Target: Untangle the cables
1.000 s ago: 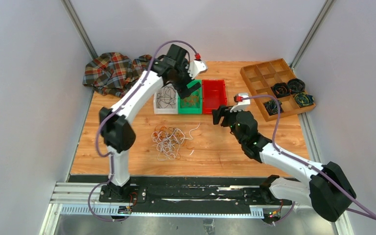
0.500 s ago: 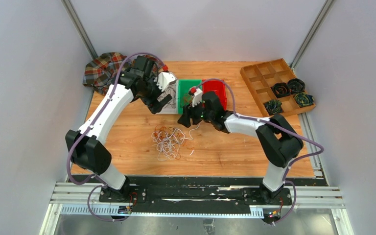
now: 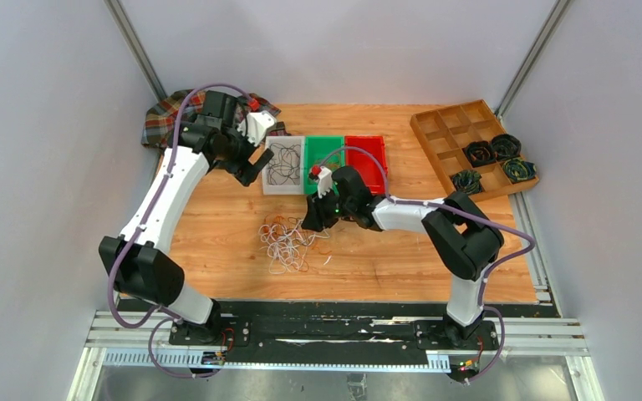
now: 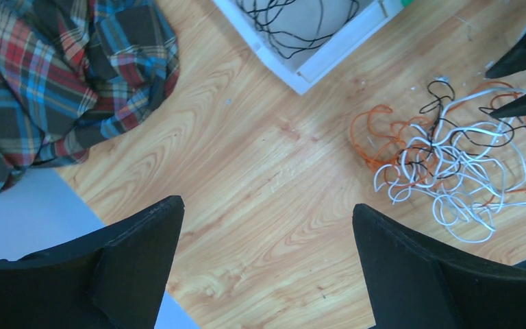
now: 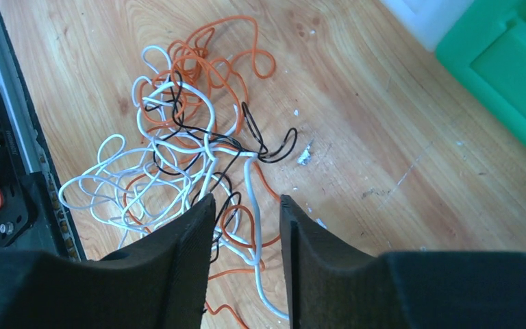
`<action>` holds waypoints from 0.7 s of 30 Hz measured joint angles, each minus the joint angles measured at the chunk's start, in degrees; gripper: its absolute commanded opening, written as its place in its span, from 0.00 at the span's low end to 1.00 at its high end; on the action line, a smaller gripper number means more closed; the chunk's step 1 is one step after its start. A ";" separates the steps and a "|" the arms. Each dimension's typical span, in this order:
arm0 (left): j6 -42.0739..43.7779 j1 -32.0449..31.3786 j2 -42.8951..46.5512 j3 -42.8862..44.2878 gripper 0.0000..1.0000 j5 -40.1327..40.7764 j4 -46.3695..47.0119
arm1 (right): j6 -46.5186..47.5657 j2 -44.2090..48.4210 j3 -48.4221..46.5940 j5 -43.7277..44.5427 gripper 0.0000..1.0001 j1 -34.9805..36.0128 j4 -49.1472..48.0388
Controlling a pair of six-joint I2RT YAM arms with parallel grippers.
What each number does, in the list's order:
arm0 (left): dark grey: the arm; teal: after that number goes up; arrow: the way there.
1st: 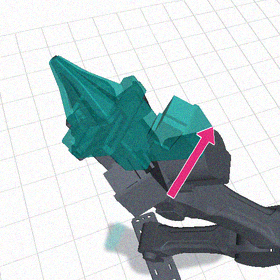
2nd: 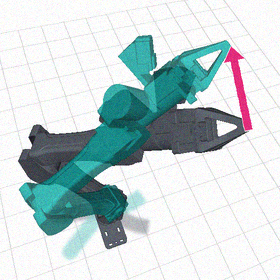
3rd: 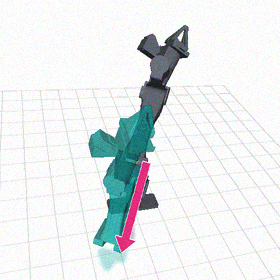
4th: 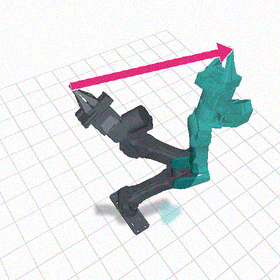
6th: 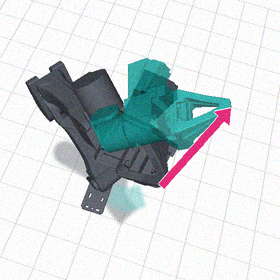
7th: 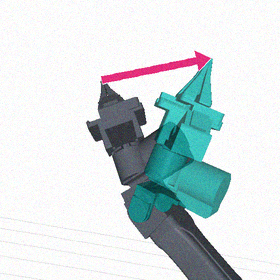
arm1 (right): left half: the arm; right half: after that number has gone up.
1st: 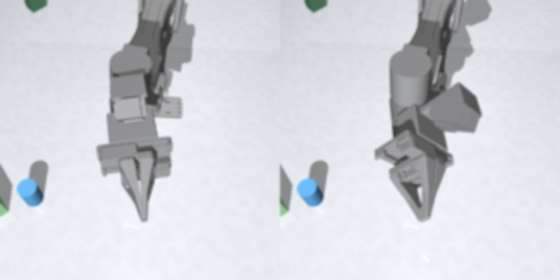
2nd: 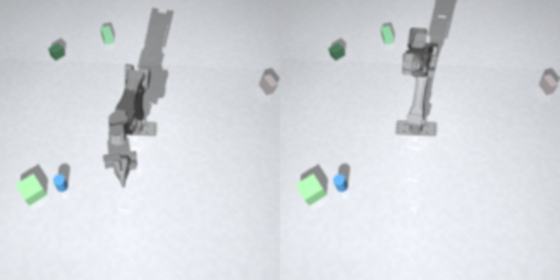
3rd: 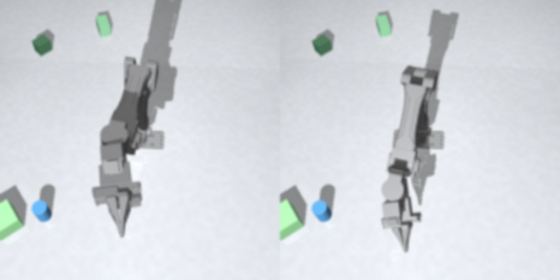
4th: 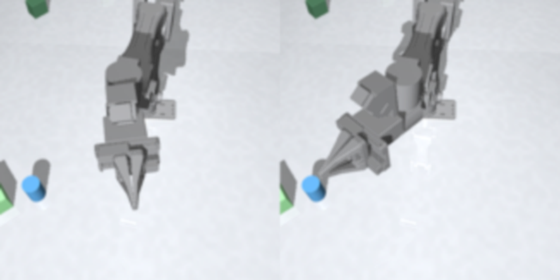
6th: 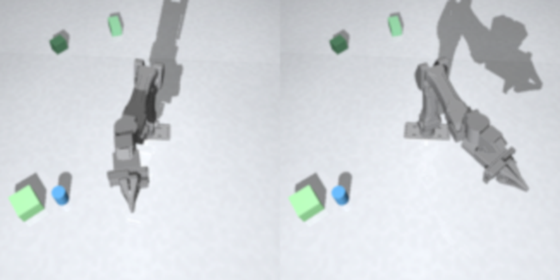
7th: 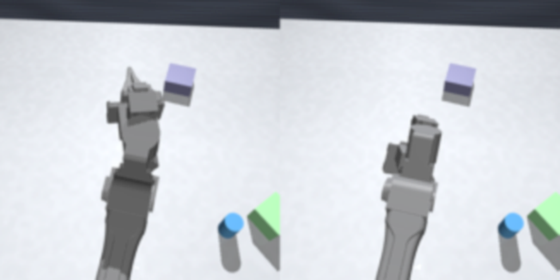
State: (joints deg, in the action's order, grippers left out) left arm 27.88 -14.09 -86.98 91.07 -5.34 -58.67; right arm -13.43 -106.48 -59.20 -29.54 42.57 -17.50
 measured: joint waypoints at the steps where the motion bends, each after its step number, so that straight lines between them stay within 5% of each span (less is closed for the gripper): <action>1: -0.07 0.48 0.20 -0.13 0.98 0.11 0.17 | 0.04 -0.15 0.00 0.24 0.32 0.04 0.09; 9: 0.28 1.27 3.72 -2.43 0.98 -4.79 1.55 | -0.04 -0.24 -0.90 1.51 0.01 0.09 0.37; 21: 5.62 1.25 6.16 -11.56 0.98 -26.23 1.97 | -0.04 10.43 -1.05 1.68 0.01 1.90 0.98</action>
State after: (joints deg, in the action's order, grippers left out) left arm 33.50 -12.84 -80.82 79.50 -31.57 -56.71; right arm -13.47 -96.05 -60.25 -27.86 44.47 -16.51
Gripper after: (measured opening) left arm 0.980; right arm 0.012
